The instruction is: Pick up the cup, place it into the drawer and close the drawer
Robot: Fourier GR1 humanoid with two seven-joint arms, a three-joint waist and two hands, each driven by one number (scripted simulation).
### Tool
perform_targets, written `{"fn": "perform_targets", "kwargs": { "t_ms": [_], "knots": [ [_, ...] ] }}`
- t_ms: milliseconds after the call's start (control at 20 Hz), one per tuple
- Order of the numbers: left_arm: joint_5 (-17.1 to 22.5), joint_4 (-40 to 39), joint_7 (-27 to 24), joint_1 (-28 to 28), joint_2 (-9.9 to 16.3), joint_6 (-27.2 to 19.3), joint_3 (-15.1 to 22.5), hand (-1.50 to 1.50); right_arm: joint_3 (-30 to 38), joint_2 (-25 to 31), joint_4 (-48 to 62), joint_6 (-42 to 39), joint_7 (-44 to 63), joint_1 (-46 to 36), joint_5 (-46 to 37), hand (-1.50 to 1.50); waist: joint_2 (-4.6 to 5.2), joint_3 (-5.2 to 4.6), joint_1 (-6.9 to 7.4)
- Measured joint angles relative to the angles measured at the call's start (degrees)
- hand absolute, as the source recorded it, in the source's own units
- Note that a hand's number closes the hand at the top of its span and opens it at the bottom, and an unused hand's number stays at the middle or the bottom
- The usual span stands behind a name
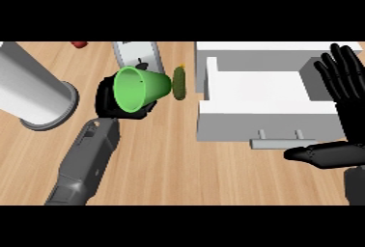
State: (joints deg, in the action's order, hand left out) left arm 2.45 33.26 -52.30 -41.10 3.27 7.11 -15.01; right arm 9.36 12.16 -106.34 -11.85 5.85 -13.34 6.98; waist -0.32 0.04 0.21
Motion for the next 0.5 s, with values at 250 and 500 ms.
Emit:
{"fn": "perform_targets", "kwargs": {
  "t_ms": [250, 500],
  "knots": [
    [1.31, 8.38, 11.28, -5.51, -2.26, -3.28, 4.46, 1.50, 0.44, 0.24, 0.93, 0.20, -0.39, -0.52, -0.37, -1.50, -0.19, 0.02, 0.23],
    [3.74, 14.11, 22.83, -12.04, -2.95, -10.18, 9.88, 1.50, 0.54, 0.21, 0.57, 0.25, -0.44, -0.28, -0.41, -1.50, -0.07, 0.00, -0.35]
  ]
}}
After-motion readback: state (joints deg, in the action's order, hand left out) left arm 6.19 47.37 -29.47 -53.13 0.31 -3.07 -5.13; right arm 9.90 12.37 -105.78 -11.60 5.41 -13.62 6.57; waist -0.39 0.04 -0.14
